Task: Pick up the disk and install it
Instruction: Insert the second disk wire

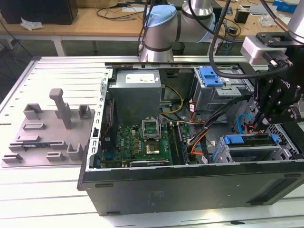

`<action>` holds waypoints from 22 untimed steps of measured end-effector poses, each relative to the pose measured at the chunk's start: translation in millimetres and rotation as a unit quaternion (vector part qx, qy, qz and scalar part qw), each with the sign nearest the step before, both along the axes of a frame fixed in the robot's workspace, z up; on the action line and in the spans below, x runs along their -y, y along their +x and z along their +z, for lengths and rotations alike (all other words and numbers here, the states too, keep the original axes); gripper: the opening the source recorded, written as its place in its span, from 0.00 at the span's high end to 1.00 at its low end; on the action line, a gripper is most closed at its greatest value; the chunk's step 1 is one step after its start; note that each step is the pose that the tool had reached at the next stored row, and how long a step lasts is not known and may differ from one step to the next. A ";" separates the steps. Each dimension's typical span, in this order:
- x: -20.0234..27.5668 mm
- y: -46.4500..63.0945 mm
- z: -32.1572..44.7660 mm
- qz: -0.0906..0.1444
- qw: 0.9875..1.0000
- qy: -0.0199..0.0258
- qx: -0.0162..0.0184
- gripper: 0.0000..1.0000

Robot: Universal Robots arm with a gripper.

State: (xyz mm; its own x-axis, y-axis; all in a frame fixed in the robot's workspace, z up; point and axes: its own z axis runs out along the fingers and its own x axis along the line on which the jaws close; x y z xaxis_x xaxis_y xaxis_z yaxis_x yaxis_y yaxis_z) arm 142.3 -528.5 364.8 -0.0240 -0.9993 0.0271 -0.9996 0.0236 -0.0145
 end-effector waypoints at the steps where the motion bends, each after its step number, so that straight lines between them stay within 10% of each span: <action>1: 0.0 0.0 -0.3 0.000 1.000 0.000 0.000 0.84; 22: 0.0 0.0 -6.4 0.000 1.000 0.000 0.000 0.84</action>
